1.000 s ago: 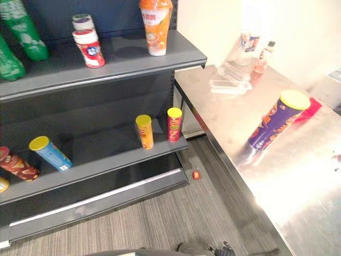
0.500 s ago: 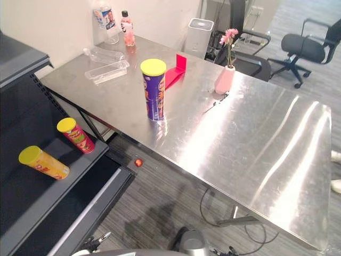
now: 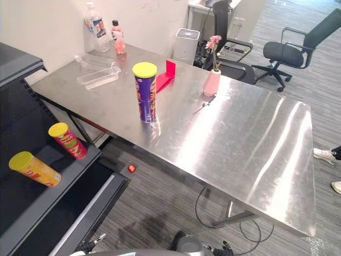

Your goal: Put the gum and the chips on the shelf.

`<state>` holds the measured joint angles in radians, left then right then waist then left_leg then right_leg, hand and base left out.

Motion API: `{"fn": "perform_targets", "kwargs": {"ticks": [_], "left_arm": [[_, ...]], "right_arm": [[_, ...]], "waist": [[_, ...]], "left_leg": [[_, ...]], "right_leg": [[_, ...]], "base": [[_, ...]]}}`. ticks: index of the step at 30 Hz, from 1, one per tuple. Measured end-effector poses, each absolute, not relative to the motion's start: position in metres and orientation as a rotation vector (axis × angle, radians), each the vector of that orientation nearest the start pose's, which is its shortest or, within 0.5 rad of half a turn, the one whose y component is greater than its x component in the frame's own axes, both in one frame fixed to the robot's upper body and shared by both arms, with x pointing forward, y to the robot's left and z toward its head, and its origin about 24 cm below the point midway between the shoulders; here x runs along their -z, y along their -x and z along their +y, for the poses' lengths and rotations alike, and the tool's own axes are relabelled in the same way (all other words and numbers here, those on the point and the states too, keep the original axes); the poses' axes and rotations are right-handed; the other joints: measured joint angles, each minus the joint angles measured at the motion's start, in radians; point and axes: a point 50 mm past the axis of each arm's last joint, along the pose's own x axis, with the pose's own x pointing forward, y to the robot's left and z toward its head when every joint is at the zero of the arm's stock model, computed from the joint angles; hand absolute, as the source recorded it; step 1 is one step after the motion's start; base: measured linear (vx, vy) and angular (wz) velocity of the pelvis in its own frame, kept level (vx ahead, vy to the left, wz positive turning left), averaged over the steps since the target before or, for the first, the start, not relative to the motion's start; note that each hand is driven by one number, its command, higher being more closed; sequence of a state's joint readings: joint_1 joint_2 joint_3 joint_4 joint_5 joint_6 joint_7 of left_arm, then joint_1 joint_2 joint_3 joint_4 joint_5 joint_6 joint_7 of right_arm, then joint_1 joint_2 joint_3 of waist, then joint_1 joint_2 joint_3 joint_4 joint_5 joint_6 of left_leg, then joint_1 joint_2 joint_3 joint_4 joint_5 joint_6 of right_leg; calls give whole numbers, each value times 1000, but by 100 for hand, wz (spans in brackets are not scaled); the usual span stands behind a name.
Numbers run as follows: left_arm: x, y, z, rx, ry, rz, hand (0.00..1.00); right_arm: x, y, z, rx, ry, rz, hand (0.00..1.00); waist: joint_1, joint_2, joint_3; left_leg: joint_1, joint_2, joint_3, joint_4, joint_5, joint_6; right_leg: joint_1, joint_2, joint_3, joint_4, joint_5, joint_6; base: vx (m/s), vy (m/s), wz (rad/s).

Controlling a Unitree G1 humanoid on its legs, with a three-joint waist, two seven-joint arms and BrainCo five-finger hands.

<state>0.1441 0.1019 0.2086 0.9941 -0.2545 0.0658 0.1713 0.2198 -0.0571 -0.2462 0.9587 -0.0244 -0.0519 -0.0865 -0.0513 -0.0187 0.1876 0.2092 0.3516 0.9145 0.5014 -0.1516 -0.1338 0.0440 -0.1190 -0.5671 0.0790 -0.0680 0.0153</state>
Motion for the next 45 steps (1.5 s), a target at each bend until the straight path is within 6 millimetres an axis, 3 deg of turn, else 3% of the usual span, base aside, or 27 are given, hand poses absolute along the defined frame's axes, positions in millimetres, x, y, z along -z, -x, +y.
{"fn": "perform_targets", "kwargs": {"ticks": [1, 2, 3, 5, 8, 10, 11, 12, 13, 17, 25, 31, 34, 39, 42, 45], "left_arm": [[161, -68, 224, -578, 175, 1160, 0], [160, -69, 223, -598, 198, 1143, 0], [161, -69, 217, -611, 227, 1136, 0], [164, -56, 213, -620, 231, 1166, 0], [165, -45, 211, -631, 238, 1191, 0], [167, -41, 204, -639, 255, 1200, 0], [167, -41, 206, -630, 235, 1199, 0], [165, -42, 213, -614, 190, 1192, 0], [164, -46, 218, -593, 150, 1184, 0], [163, -51, 219, -554, 104, 1175, 0], [166, -51, 211, -472, 63, 1196, 0], [166, -46, 217, -457, 60, 1205, 0], [167, -41, 216, -462, 56, 1229, 0], [167, -40, 219, -481, 63, 1226, 0], [166, -40, 222, -481, 42, 1225, 0], [166, -38, 225, -489, 39, 1228, 0]], "right_arm": [[159, -55, -218, 383, 16, 1111, 0], [158, -62, -222, 369, 38, 1101, 0], [157, -64, -230, 375, 60, 1110, 0], [156, -70, -234, 371, 74, 1110, 0], [157, -70, -230, 359, 75, 1111, 0], [158, -59, -236, 384, 91, 1137, 0], [158, -56, -234, 388, 90, 1144, 0], [160, -50, -230, 401, 78, 1157, 0], [161, -44, -227, 413, 71, 1173, 0], [162, -42, -223, 443, 61, 1173, 0], [162, -43, -221, 496, 7, 1147, 0], [165, -33, -219, 648, -132, 1163, 0], [167, -13, -219, 817, -254, 1191, 0], [165, 14, -231, 1127, -414, 1191, 0], [160, 28, -249, 1410, -550, 1117, 0], [146, 43, -286, 1685, -651, 961, 0]], "waist": [[1, 4, 1], [13, 0, 12], [28, 20, 18], [36, 31, 14], [32, 36, 11], [36, 71, -15], [30, 70, -23], [25, 46, -31], [24, 29, -35], [26, 12, -47], [25, 37, -60], [28, 11, -62], [25, 3, -68], [25, -4, -75], [27, -12, -88], [27, -20, -98]], "left_leg": [[-42, 22, -81, 87, 23, 20], [-124, 15, -245, 173, -15, 6], [-149, -46, -358, 128, -76, 12], [-156, -115, -449, -13, -86, 26], [-158, -155, -634, -295, -48, 23], [-175, -151, -727, -376, 46, -6], [-171, -162, -718, -378, 39, -1], [-163, -194, -698, -392, 32, 11], [-152, -220, -691, -408, 32, 18], [-114, -269, -678, -447, 37, 27], [-53, -243, -671, -469, 37, 27], [-17, -244, -623, -532, 53, 28], [22, -247, -612, -597, 86, 25], [24, -249, -591, -603, 83, 19], [27, -251, -565, -603, 78, 18], [42, -255, -543, -603, 70, 21]], "right_leg": [[7, 3, 30, -7, 6, -8], [10, -2, 83, -6, 13, -19], [6, -14, 156, -7, 14, -20], [2, -22, 244, -14, 19, -3], [8, -12, 319, -65, 46, 35], [28, 12, 359, -147, 109, 83], [50, 2, 356, -172, 122, 96], [47, -32, 354, -186, 139, 118], [48, -56, 354, -186, 143, 116], [51, -92, 346, -185, 149, 131], [80, -67, 307, -150, 148, 131], [63, -60, 302, -147, 123, 123], [63, -54, 305, -144, 110, 120], [57, -55, 322, -145, 111, 123], [49, -53, 346, -145, 120, 127], [51, -56, 363, -143, 126, 131]], "base": [[54, -62, -82], [80, 100, -114], [84, 152, -131], [58, 151, -151], [60, 158, -121], [155, 268, -102], [219, 269, -59], [200, 200, -18], [171, 203, -13], [159, 135, -5], [40, -4, -5], [-89, -37, -18], [-106, -39, -8], [-52, 1, -10], [34, 28, -22], [59, 40, -21]]}}
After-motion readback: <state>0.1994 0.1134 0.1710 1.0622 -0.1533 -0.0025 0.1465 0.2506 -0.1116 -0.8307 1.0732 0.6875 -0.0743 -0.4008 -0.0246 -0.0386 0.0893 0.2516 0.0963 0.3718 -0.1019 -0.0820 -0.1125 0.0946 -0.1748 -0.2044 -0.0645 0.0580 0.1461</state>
